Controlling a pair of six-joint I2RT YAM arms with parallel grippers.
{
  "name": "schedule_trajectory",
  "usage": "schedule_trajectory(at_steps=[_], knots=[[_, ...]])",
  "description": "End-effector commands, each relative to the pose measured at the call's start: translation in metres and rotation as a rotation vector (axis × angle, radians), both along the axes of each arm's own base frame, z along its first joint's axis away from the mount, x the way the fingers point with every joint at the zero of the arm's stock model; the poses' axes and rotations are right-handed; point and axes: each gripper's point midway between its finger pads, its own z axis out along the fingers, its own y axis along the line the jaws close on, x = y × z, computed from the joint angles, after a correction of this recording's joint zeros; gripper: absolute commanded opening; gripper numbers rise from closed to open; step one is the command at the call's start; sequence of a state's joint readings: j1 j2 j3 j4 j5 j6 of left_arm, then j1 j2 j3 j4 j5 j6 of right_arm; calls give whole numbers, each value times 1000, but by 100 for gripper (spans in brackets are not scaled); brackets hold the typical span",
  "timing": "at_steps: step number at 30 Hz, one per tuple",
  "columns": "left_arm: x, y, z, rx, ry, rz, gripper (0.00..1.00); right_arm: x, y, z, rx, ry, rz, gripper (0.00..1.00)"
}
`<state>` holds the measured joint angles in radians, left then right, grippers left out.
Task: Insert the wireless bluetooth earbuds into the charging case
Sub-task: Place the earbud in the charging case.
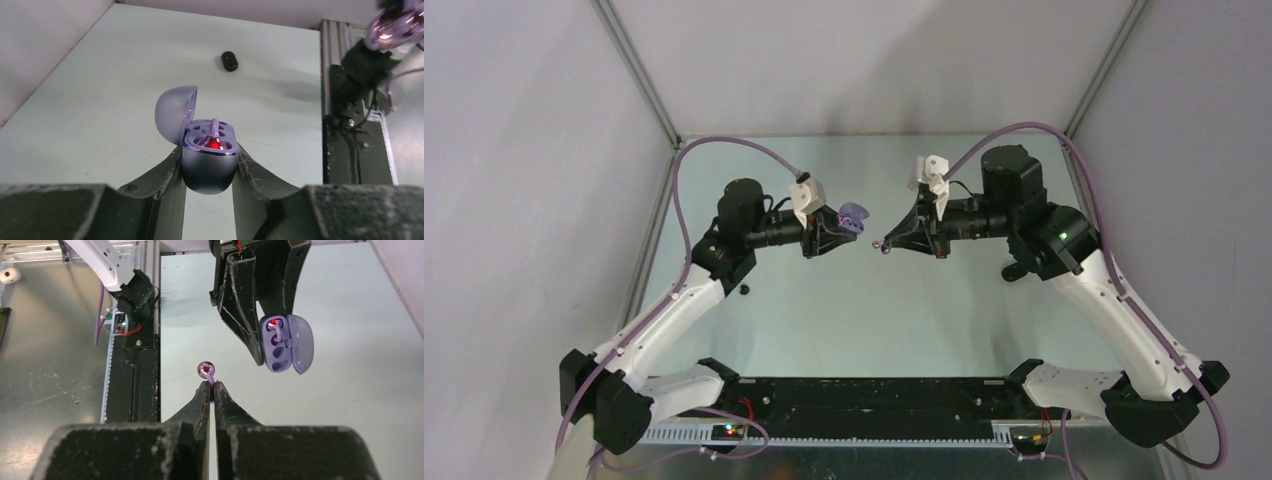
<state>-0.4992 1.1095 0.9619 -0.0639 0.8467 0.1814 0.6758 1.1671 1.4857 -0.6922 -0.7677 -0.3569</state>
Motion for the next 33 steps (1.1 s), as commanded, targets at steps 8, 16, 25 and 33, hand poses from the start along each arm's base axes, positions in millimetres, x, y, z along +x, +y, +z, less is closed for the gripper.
schedule_trajectory(at_steps=[8, 16, 25, 33], knots=[[59, 10, 35, -310, -36, 351, 0, 25, -22, 31, 75, -66, -156, 5], [-49, -22, 33, -349, -17, -256, 0, 21, -22, 19, 66, -51, -125, 6], [-71, -25, 22, -321, 36, -367, 1, 4, -11, 6, 33, -65, -44, 6], [-74, -30, 14, -302, 90, -404, 1, -6, -7, 1, 8, -102, -12, 6]])
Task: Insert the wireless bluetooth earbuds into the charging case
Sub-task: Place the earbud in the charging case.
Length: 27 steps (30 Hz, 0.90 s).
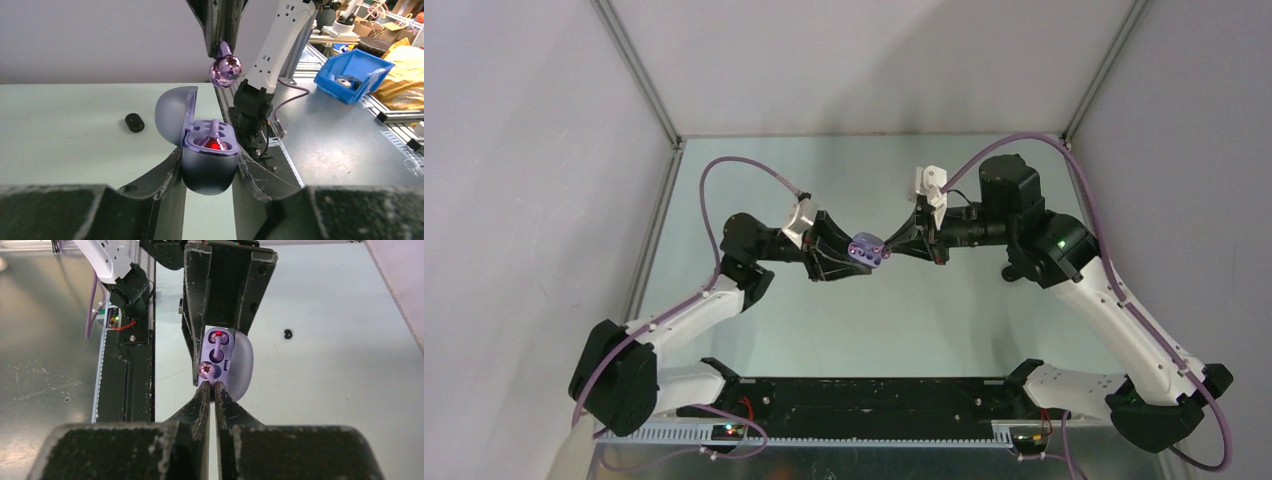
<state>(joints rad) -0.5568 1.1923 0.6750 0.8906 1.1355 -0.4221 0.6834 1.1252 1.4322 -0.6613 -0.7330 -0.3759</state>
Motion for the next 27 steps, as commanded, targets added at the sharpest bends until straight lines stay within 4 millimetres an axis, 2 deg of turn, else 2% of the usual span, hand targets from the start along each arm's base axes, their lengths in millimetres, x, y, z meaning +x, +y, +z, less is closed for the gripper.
schedule_trajectory(at_steps=[1, 14, 27], knots=[[-7, -1, 2, -5, -3, -44, 1, -6, -3, 5, 5, -69, 7, 6], [-6, -2, 3, -2, 25, -42, 0, 2, 5, -15, -52, -96, -13, 7], [-9, -2, 8, -18, 28, -56, 1, 9, 11, -23, -78, -109, -35, 6]])
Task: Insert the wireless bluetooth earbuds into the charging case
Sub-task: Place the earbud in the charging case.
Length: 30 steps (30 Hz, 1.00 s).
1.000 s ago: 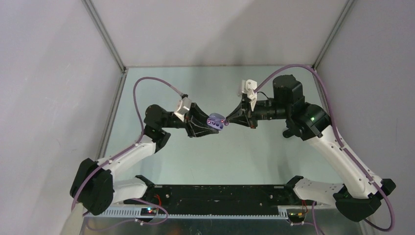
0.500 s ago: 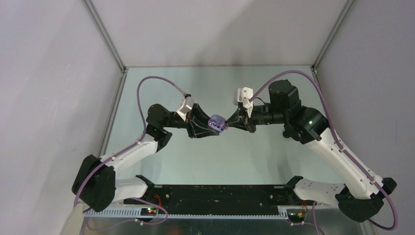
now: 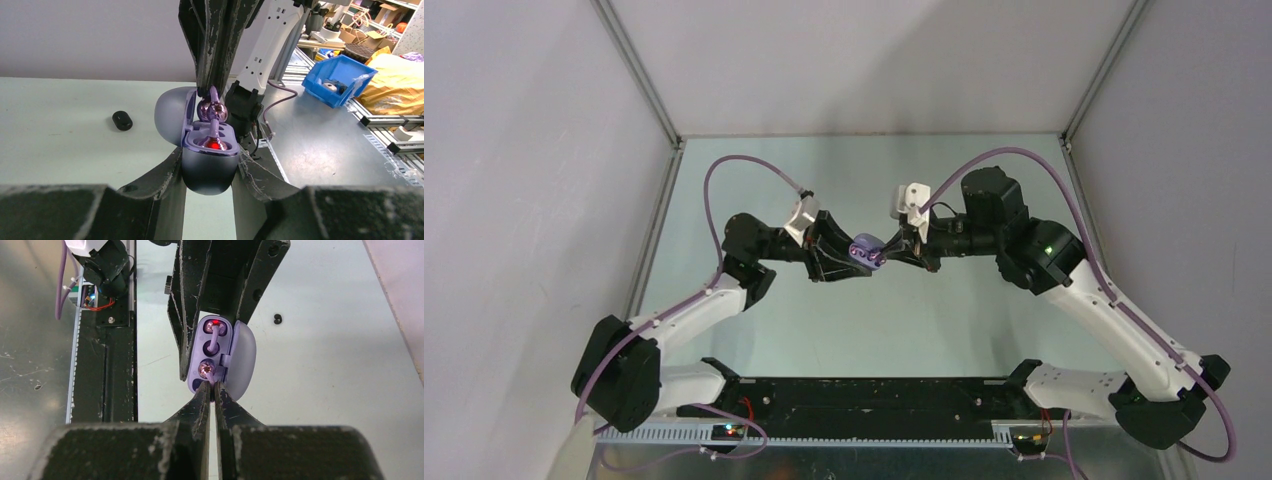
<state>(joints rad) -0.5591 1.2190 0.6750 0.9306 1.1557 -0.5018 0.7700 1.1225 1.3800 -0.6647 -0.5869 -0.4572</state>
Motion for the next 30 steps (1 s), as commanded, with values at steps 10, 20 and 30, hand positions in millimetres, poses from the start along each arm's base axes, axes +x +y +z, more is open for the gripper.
schedule_trajectory(at_steps=[10, 20, 30], knots=[[-7, 0, 11, -36, -37, -26, 0, 6, 10, -3, -9, -31, -2, 6], [-6, 0, 10, -34, -34, -26, 0, 2, 11, -3, -10, -32, 11, 14], [-5, -1, 8, -30, -29, -27, 1, -11, -7, 32, 56, -47, 6, 24]])
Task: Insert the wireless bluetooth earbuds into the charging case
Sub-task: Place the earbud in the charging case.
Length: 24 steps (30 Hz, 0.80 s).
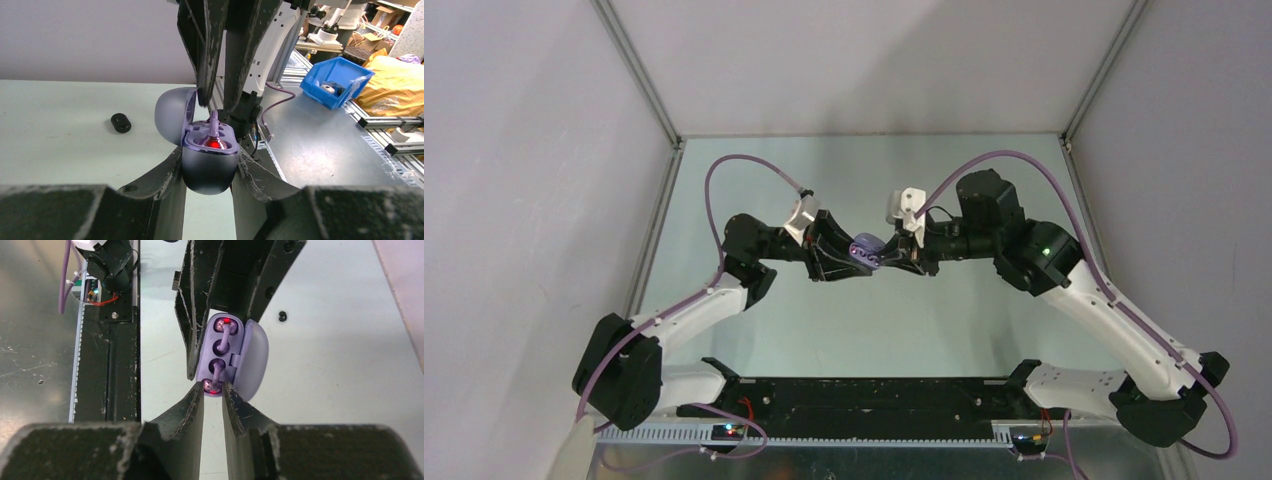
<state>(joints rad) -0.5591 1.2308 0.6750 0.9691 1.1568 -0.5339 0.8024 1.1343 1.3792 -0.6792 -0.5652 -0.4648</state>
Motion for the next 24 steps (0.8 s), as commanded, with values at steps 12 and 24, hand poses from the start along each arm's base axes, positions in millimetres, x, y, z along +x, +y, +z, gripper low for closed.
schedule_trajectory(at_steps=[12, 24], knots=[[-7, -3, 3, -11, -31, -29, 1, 44, -34, 57, 198, -37, -269, 24], [-8, -6, -2, 3, -23, -45, 1, 70, -9, 15, 135, 41, -312, 24]])
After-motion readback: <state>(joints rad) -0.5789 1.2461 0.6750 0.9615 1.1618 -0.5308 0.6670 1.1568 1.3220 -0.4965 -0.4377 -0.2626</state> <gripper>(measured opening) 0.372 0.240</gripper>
